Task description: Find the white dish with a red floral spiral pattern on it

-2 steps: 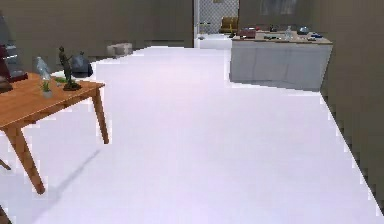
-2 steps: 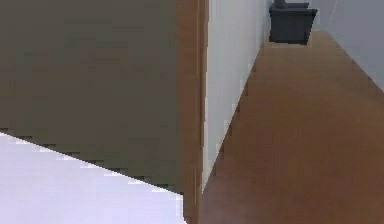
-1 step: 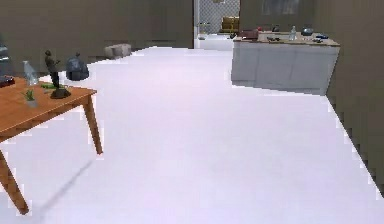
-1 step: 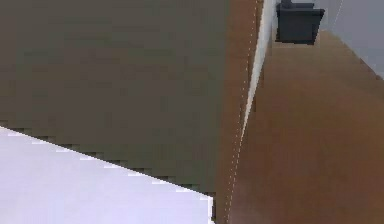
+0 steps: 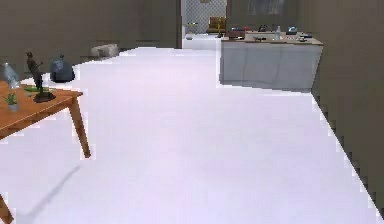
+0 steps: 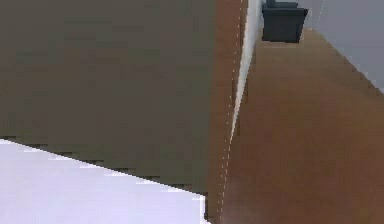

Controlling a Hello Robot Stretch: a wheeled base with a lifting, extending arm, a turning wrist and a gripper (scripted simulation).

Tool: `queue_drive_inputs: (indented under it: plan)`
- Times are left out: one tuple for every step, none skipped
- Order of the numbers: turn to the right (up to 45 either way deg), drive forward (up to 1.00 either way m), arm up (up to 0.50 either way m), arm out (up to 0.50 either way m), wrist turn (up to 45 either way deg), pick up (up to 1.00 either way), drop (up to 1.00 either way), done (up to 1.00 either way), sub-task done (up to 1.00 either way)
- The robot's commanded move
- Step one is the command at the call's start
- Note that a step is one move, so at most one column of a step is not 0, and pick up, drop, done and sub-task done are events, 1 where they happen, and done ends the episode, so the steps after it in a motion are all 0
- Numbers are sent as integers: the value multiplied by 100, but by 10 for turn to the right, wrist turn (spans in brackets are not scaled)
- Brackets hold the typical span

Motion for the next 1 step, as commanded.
queue_drive_inputs:
  plan:
    - [0,100,0,0,0,0,0,0,0]
